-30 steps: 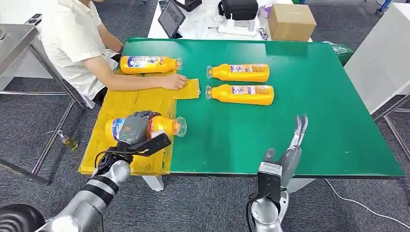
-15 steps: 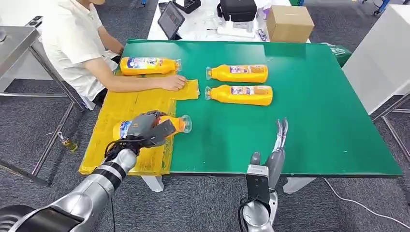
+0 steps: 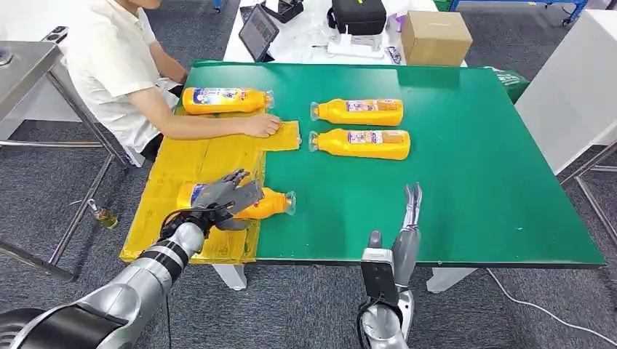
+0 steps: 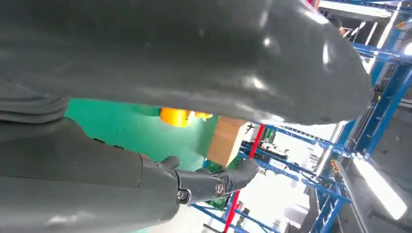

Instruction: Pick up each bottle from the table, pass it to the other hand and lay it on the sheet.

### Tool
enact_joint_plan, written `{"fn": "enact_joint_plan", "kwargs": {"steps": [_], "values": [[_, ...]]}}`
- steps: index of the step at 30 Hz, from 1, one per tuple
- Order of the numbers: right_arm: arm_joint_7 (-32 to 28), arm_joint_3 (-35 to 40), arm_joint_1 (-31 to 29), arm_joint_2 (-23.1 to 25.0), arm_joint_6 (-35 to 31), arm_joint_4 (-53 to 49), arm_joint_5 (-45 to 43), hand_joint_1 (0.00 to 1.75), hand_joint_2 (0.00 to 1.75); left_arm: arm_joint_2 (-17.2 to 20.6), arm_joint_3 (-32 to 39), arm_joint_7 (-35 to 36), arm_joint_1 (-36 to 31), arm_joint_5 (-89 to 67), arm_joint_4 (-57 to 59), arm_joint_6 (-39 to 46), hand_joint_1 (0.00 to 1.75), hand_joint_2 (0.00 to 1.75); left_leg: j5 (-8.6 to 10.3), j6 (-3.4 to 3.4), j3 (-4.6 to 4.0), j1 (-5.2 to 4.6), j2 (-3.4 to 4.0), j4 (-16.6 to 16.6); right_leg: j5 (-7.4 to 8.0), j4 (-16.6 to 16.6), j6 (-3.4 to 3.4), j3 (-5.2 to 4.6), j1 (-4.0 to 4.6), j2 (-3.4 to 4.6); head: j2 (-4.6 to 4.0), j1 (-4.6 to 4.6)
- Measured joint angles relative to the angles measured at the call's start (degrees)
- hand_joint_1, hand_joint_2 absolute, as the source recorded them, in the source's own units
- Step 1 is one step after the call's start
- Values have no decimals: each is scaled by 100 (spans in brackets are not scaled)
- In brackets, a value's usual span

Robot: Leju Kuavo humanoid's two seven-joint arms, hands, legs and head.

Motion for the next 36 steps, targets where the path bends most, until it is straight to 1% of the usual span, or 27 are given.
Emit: {"fn": "enact_joint_plan", "kwargs": {"steps": [21, 22, 24, 25, 26, 28, 30, 31, 33, 35, 36], "values": [[0, -46, -34, -2, 0, 131, 29, 0, 0, -24, 0, -46, -5, -7, 52, -11, 0, 175, 1, 0, 22, -1, -1, 0, 1, 0, 0, 21, 0, 0, 0, -2], [0, -48, -33, -2, 2, 131, 46, 0, 0, -33, 0, -230, 4, 9, 52, 141, 0, 175, 0, 0, 23, -1, 0, 0, 1, 0, 0, 20, 0, 0, 0, 0], [0, -59, -23, -4, 0, 131, 83, 0, 0, -81, 9, -986, 211, 208, -47, 664, 0, 175, 1, 0, 22, -1, 2, 1, 1, 0, 1, 12, -1, 1, 0, -5], [0, -77, 0, -7, 0, 131, 125, 0, 0, -134, 29, -1306, 405, 469, -239, 647, 0, 175, 2, 1, 14, -1, -1, 1, 1, -1, 1, 8, -1, -1, 0, -4], [0, -94, 26, -7, 0, 129, 160, 0, 0, -201, 59, -1461, 583, 821, -502, 458, 0, 175, 4, 3, 7, -1, -7, 2, 1, -1, 1, 4, -1, -6, 0, 0], [0, -147, 98, -9, 0, 98, 252, 0, 0, -326, 122, -1421, 918, 1557, -1070, 43, 0, 175, 3, 4, -7, -3, -9, 2, 1, -1, 1, -3, -2, -10, 0, -2], [0, -221, 155, -9, 0, 55, 306, 0, 0, -411, 120, -1416, 1228, 1975, -1594, 213, 0, 175, 0, 2, -16, -6, -2, 2, 2, -1, 3, -21, -4, -7, 0, -2], [0, -258, 174, -9, 0, 37, 233, 0, 0, -471, 116, -1442, 1347, 2165, -1872, 453, 0, 175, 0, 2, -25, -6, -1, 2, 3, -1, 3, -31, -4, -5, 0, -2], [0, -278, 214, -7, 0, -2, -268, 0, 0, -568, 61, -1537, 1638, 2523, -2484, 1309, 0, 175, 0, 2, -36, -6, -1, 3, 2, -1, 3, -41, -4, -7, 0, -4], [0, -276, 279, 0, 0, -148, -557, 0, 0, -627, -78, -1643, 1889, 2723, -3024, 2108, 0, 175, 0, 2, -44, -4, -3, 2, 2, -1, 3, -47, -2, -8, 0, -2], [0, -271, 294, 4, 0, -196, -616, 0, 0, -636, -111, -1680, 1952, 2773, -3144, 2261, 0, 175, 0, 2, -45, -4, -2, 2, 2, -1, 3, -49, -2, -8, 0, -2]]}}
